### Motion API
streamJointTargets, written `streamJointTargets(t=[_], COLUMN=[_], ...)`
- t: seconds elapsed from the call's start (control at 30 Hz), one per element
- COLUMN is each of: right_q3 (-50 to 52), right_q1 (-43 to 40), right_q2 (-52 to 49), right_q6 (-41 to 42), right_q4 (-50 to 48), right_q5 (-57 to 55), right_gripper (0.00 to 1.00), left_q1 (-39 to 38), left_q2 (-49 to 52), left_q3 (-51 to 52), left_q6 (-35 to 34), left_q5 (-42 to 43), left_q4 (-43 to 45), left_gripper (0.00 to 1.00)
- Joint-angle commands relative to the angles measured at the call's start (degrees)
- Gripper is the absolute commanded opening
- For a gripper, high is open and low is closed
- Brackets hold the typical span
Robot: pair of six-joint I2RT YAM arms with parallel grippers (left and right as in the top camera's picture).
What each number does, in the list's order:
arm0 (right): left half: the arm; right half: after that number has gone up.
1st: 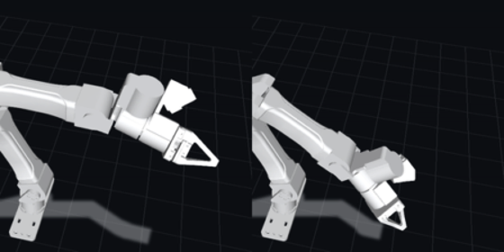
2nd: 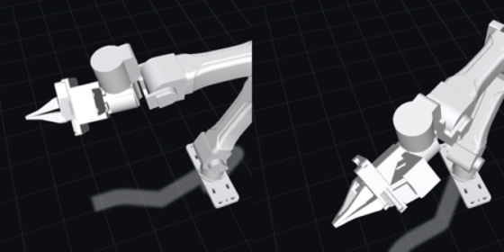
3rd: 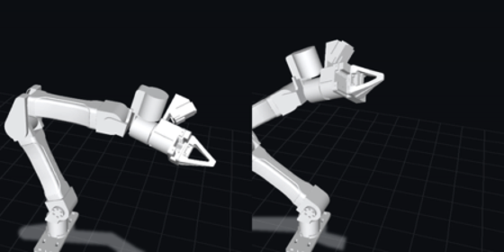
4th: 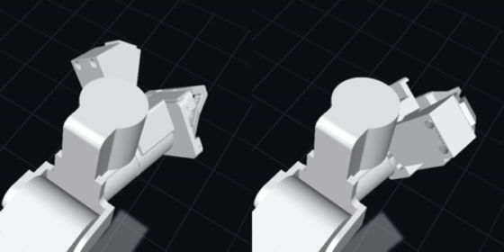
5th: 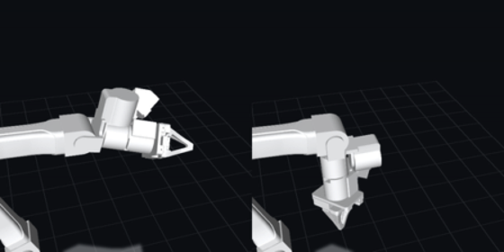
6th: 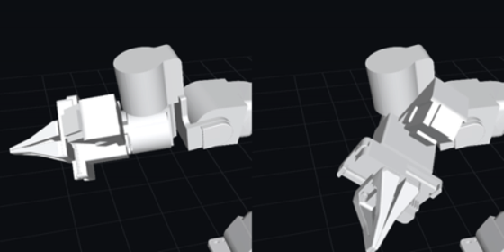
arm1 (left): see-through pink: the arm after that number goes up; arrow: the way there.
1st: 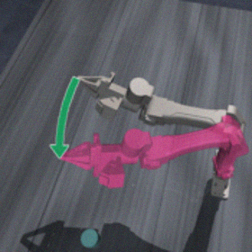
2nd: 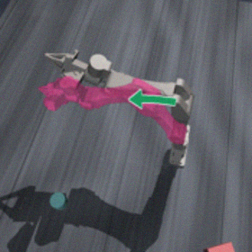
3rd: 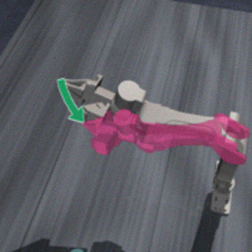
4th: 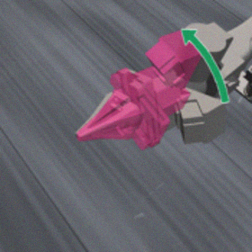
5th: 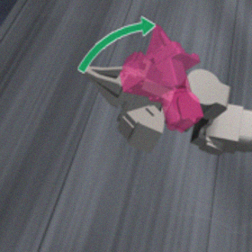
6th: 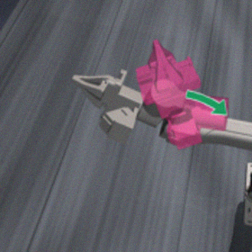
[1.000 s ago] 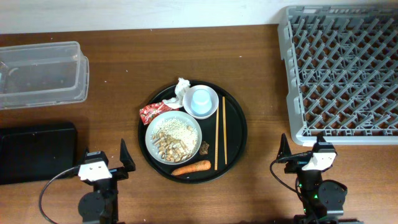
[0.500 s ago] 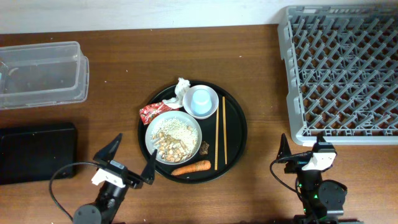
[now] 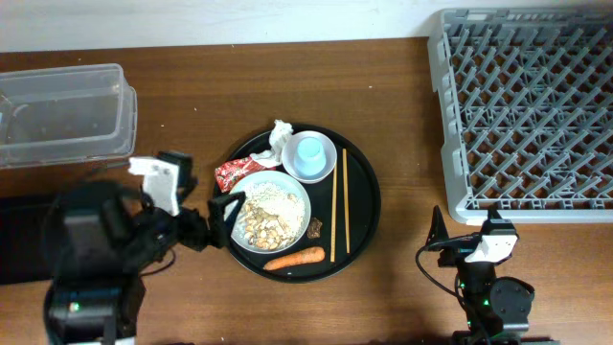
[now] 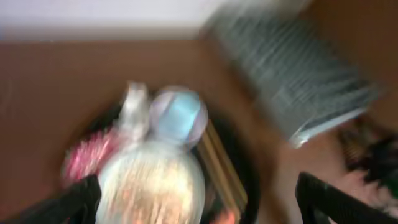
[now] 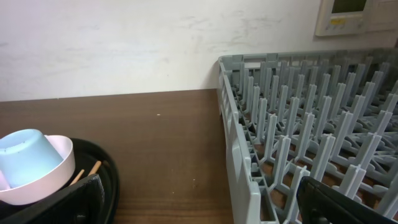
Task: Sort waste into correct bins and load items into the dishwasher rack
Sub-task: 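Reach the left gripper to the white plate rim on the round tray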
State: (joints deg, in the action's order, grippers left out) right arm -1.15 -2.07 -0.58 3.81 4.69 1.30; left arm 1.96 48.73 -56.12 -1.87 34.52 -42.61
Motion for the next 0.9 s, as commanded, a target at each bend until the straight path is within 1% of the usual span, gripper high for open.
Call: streamJointTargets(t=[0.0,0.03,0.13,0.17,0.2,0.23,0.3,0.33,0.4,0.5,0.53,0.57,0.67,0.73,0.8,0.83,0.87], right_q3=[0.83,0.83,0.83,0.83,0.83,0.83,0.83,0.83,0.83,0.83,0.83,0.83,0.83,0.83,0.83,0.83,0.83], right_q1=[-0.26,-0.26,-0.26,-0.26,-0.26,-0.26,-0.26,-0.26,-0.26,-0.26,-0.26,-0.26,-0.26,-0.26,-0.26,-0.26,-0.26], right_q2=[0.39,0.39,0.39,0.39,0.39,0.39,0.39,0.39,0.39,0.39,0.39,0.39,0.39,0.39,0.39,0.39,0.39], right_q6=[-0.35,-0.35,-0.35,-0.35,-0.35,-0.35,-0.35,-0.35,-0.35,-0.35,-0.35,-0.35,-0.35,-0.35,-0.35,-0.35,-0.35], right_q4=[-0.17,-0.17,-0.17,-0.17,-0.17,-0.17,-0.17,-0.17,-0.17,-0.17,-0.17,-0.17,-0.17,-0.17,-0.17,-0.17,-0.17], right_q5=[-0.52,-0.52,-0.52,-0.52,-0.52,-0.52,-0.52,-0.52,-0.52,-0.52,-0.52,-0.52,-0.52,-0.52,-0.52,-0.52,-0.52], right_gripper=[0.98,0.98,0.98,0.98,0.98,0.98,0.98,0.98,0.98,0.98,0.98,0.98,0.98,0.98,0.98,0.98,0.98], left_q1=[-7.39,-9.55,-13.03,-14.21,-15.65,-17.59,-22.36,-24.74,-29.42,-34.71,-36.63,-38.14,-40.35,-40.54,-40.65,-40.81,-41.2], left_q2=[4.2,4.96,7.17,8.48,10.34,12.81,18.51,21.24,26.51,31.01,32.06,32.98,36.83,38.77,40.46,40.74,40.85], left_q3=[-4.5,-4.48,-4.48,-4.72,-4.79,-4.81,-4.85,-4.85,-4.85,-4.92,-4.92,-4.92,-4.9,-4.9,-4.92,-4.92,-4.92], left_q6=[-2.6,-2.62,-2.64,-3.98,-7.65,-9.44,-14.36,-15.47,-15.54,-21.81,-21.94,-21.92,-21.94,-21.88,-21.88,-21.9,-21.92], left_q5=[-22.91,-21.9,-12.28,-12.2,-15.15,-18.73,-29.33,-31.63,-32.5,-44.06,-46.23,-46.4,-37.75,-34.45,-37.4,-42.84,-47.5], left_q4=[-8.48,-8.35,-5.2,-4.7,-5.01,-5.38,-7.54,-7.8,-5.92,-5.68,-5.22,-3.69,3.32,5.62,6.14,6.49,7.61], left_gripper=[0.99,0.99,0.99,0.99,0.99,0.99,0.99,0.99,0.99,0.99,0.99,0.99,0.99,0.99,0.99,0.99,0.94])
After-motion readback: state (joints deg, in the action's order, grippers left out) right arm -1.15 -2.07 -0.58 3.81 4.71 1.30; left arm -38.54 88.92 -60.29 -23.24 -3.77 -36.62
